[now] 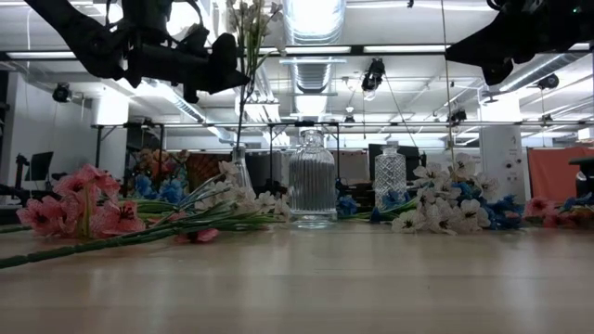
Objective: Sort flowers into vase by color
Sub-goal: Put the left white flowers into the left transparent vase
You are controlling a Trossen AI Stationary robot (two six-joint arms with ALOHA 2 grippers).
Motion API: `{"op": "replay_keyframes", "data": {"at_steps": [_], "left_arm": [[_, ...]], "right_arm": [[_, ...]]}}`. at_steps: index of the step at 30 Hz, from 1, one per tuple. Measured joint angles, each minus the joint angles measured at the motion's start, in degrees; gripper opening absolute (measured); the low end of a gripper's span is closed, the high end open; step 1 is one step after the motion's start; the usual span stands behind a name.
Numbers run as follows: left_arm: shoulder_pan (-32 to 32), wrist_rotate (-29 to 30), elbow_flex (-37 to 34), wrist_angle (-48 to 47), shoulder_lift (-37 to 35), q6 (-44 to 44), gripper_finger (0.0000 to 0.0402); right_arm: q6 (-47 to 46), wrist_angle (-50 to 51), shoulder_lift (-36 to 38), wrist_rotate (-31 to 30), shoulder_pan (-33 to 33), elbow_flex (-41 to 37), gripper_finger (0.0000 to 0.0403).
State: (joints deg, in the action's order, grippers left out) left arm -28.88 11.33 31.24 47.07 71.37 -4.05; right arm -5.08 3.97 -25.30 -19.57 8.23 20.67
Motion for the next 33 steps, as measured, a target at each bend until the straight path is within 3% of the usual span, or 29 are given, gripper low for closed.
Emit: {"op": "replay_keyframes", "data": {"at_steps": [33], "left_arm": [[0.0,0.1,0.0,-1.9,0.0,-0.9,0.001]], "right_arm": [[-0.5,0.0,0.0,0.0,0.0,0.0,0.0028]]}}
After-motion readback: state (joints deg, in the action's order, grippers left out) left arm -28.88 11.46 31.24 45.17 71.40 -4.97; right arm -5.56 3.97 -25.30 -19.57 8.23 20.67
